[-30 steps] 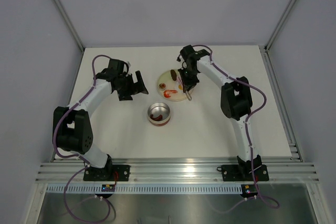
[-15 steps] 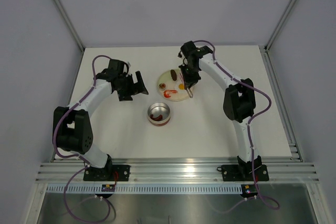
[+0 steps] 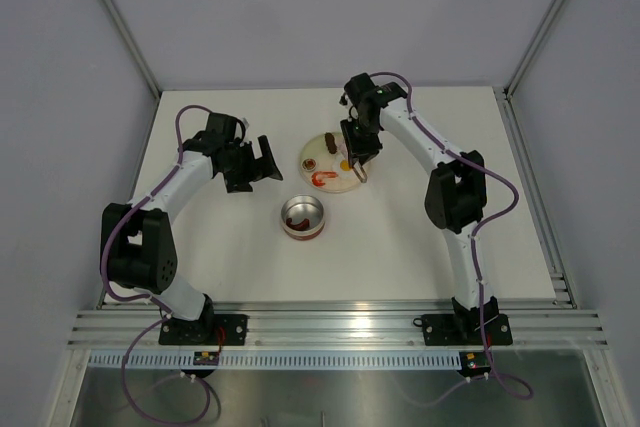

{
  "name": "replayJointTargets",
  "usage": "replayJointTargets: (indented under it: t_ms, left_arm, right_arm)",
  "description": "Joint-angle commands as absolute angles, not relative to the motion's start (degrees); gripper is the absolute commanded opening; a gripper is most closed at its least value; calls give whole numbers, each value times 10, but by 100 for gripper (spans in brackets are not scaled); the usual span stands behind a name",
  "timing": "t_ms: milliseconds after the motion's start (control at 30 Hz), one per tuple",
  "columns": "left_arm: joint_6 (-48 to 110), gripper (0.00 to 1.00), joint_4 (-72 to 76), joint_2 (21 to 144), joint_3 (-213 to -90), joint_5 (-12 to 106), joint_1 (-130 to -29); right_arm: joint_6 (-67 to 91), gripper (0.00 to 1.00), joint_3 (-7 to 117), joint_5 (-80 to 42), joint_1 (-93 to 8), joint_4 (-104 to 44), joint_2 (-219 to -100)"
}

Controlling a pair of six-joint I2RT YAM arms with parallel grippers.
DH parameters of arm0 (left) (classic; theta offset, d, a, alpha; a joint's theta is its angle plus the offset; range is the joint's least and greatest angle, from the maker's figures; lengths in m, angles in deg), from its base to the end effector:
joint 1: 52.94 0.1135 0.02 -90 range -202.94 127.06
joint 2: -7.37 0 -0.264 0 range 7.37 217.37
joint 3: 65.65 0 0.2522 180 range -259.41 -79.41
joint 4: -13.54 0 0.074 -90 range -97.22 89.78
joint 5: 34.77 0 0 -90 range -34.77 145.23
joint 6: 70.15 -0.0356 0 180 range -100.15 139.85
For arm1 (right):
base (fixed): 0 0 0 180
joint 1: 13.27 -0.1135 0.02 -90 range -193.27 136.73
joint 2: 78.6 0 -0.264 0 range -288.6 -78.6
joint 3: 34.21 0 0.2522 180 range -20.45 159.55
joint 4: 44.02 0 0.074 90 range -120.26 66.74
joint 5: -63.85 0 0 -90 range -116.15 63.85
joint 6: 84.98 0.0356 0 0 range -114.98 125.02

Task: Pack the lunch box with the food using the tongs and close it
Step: Pick up the fake food from the plate.

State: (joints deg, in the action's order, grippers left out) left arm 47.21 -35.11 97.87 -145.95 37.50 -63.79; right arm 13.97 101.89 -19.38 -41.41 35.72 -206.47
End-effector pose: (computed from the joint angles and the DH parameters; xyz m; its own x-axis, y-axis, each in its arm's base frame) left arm 0.3185 -0.0721 0.2405 -0.9000 -0.2732 -0.3396 -0.0896 0.8785 -0.4692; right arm 0.4092 0.2236 0.2543 -0.9041 -0.3084 -0.2959 -0.3651 0.9172 0.1598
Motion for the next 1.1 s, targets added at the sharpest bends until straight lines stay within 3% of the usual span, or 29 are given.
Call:
replayJointTargets:
  t_ms: [0, 667, 1067]
  left_arm:
    - [467, 99, -343, 974, -1467, 368, -639]
    - [465, 99, -344, 973, -1461, 375, -639]
    - [463, 99, -344, 971, -1458, 378, -639]
  right_arm:
    - [141, 36, 1044, -185, -419, 371, -2070]
    - [170, 40, 1156, -162, -424, 385, -2166]
    - [182, 43, 1162, -162, -424, 375, -2187]
